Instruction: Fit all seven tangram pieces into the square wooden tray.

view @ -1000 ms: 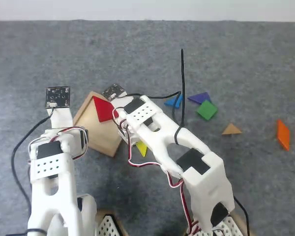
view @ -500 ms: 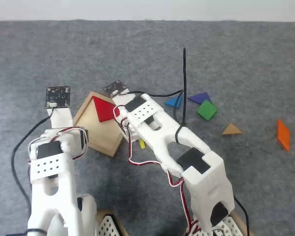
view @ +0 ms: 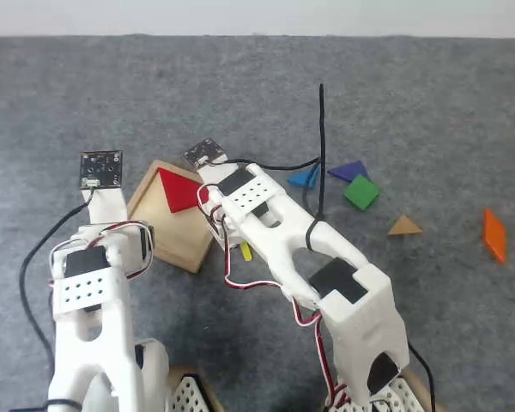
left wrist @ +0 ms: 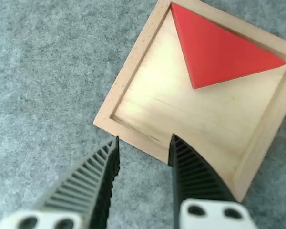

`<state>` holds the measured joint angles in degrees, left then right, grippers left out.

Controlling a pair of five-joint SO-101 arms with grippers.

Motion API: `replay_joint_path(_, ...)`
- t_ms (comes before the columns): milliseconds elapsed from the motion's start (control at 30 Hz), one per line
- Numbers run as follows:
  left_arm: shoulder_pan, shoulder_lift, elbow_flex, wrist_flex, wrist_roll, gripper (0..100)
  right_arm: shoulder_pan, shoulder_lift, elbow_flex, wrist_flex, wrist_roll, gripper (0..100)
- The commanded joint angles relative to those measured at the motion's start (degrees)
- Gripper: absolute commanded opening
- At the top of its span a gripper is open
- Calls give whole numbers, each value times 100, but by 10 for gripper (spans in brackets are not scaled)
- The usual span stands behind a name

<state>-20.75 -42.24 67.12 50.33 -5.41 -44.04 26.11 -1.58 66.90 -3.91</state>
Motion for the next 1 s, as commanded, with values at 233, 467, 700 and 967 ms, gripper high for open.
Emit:
replay_joint_path(233,-1705,-9,-1130,492,18,168,-145,-2026,-211,602,255,6)
replay_joint_path(467,-2980,0,-1305,167,-826,169,-919,-2193,-211,919,3015,6)
replay_joint_path(700,-4782,360,-1499,-563,-1820,169,-1464,-1481,-607,1499,5556,6)
replay_joint_path(967,-6171,2549,-2695,-1248,-2330,169,-1367,-752,-1512,2176,7358,6)
